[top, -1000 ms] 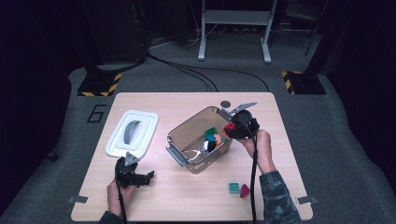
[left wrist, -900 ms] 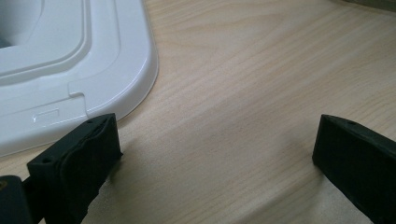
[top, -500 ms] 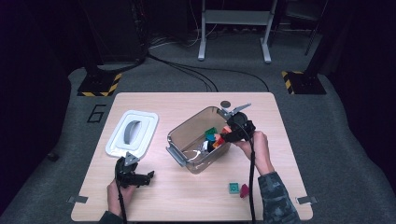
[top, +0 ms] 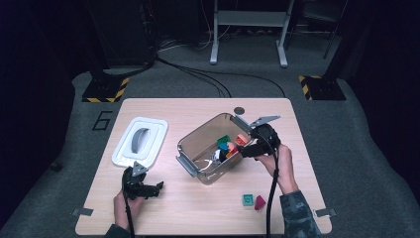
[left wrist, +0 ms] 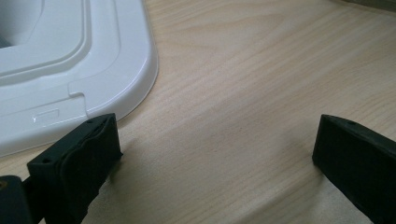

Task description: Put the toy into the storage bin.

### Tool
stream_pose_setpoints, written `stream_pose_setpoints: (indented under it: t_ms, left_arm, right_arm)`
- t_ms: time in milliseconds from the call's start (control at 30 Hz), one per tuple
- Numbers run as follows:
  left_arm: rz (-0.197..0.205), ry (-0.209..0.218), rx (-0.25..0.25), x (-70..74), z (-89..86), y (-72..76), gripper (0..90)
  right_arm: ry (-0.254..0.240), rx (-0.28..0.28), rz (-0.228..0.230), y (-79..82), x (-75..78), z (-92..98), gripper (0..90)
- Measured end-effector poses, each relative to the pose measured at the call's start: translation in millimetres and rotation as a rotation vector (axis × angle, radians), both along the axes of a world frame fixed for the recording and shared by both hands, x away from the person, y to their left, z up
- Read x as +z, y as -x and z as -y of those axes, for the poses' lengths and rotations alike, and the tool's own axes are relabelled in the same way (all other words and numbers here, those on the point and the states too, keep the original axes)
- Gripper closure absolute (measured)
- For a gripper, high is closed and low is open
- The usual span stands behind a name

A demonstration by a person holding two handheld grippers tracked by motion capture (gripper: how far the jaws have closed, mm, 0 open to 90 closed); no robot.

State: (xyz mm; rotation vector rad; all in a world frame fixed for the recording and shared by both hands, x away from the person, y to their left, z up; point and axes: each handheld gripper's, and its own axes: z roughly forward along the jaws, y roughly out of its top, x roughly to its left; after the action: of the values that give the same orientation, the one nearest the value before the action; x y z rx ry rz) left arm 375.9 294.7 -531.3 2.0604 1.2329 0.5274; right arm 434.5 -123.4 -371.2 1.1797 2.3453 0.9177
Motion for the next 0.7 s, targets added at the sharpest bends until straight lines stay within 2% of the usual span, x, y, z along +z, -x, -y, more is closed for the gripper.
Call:
stream_pose_setpoints:
  t_ms: [233,433,633,700]
  left_arm:
    - [0.0,0.0,0.0,0.0,0.0,0.0,0.7]
    - [0.0,0.0,0.0,0.0,0.0,0.0,0.7]
    - [0.001,-0.006,-0.004,0.2,-0.4,-0.3,0.7]
    - [0.001,-0.006,-0.004,0.2,-0.4,-0.3,0.7]
  right_arm:
    - [-0.016,-0.019,0.013,14.7,-1.7,14.4,13.8]
    - [-0.018,-0.035,0.012,25.7,-9.8,26.5,13.4]
    - [-0.026,-0.055,-0.01,36.0,-25.0,36.9,13.2]
    - [-0.031,-0.066,-0.03,39.5,-31.7,39.3,13.1]
